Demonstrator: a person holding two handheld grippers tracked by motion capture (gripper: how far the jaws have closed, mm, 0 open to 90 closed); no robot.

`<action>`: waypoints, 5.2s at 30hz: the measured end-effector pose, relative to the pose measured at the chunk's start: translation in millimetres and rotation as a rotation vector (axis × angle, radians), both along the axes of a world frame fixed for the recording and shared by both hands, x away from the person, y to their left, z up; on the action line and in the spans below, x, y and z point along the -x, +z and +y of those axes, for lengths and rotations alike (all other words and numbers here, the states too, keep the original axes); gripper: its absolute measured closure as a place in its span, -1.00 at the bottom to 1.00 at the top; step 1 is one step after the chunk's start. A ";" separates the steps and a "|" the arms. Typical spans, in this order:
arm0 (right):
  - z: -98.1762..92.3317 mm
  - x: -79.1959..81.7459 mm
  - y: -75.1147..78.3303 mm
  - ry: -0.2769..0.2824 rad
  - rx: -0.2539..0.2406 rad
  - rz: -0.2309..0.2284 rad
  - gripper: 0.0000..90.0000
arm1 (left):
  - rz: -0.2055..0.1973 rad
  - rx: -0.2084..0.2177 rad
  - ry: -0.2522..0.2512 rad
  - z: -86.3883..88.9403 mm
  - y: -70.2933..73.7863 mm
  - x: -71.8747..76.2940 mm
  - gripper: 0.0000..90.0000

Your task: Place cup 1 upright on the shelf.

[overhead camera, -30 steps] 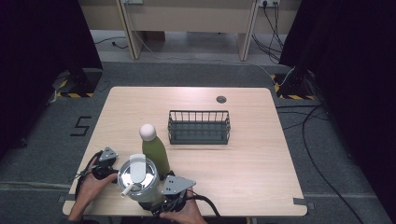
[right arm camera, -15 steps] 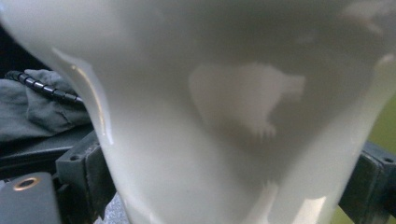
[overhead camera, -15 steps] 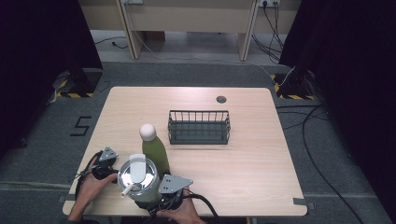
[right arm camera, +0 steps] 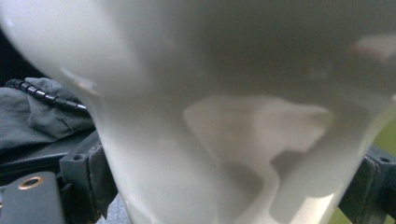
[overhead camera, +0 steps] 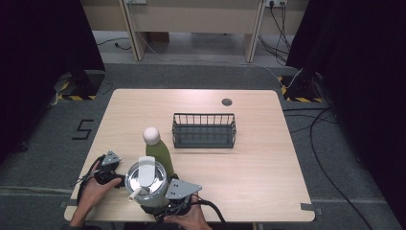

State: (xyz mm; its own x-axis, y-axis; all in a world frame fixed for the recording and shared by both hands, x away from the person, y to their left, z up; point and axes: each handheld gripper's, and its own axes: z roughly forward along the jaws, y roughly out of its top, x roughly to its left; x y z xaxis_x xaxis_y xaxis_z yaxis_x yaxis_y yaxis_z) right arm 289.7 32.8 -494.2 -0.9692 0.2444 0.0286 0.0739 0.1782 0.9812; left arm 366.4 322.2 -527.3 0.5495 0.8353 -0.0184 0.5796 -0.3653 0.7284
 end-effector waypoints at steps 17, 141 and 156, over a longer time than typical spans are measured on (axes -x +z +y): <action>-62.9 18.3 29.2 -0.099 0.038 -0.050 -0.75 | 0.000 0.000 0.000 0.0 0.0 0.0 -1.00; -154.7 -202.8 71.2 -0.689 0.088 -0.021 -0.75 | 0.000 0.002 0.000 0.0 -0.1 -0.1 -1.00; -154.4 -202.6 49.4 -0.698 0.099 -0.004 -0.75 | 0.000 0.002 0.000 0.0 -0.1 -0.1 -1.00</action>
